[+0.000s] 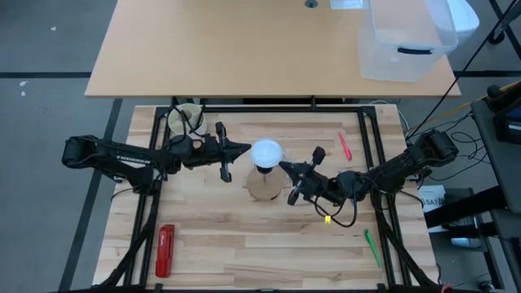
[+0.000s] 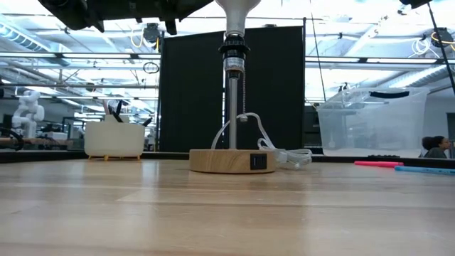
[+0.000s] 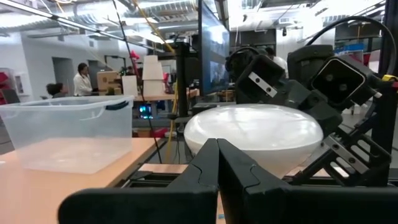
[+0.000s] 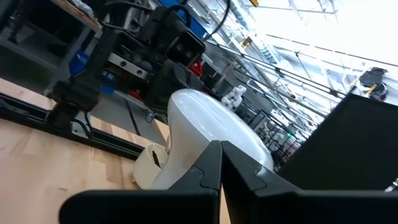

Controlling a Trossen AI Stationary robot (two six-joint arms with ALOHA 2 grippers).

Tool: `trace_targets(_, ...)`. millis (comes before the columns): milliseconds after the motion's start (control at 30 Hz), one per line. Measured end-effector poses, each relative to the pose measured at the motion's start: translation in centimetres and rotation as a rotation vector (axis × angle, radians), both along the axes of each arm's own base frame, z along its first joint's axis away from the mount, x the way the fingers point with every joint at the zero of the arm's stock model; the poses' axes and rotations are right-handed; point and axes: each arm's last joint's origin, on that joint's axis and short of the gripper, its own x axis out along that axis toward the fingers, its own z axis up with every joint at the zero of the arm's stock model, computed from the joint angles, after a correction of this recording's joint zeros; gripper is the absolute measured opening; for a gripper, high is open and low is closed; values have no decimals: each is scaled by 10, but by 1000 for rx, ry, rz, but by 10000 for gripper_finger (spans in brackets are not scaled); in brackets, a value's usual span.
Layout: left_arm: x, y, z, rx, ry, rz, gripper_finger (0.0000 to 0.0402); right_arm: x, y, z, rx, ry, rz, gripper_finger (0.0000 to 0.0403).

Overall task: Screw lightbulb
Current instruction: Remove the lightbulb from the desk lamp

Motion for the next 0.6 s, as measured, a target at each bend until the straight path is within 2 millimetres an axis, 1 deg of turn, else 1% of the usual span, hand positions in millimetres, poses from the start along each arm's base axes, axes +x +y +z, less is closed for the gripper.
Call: trace_targets(600, 0, -16, -1, -4, 19, -42, 0, 1, -6, 0, 5, 1, -42, 0)
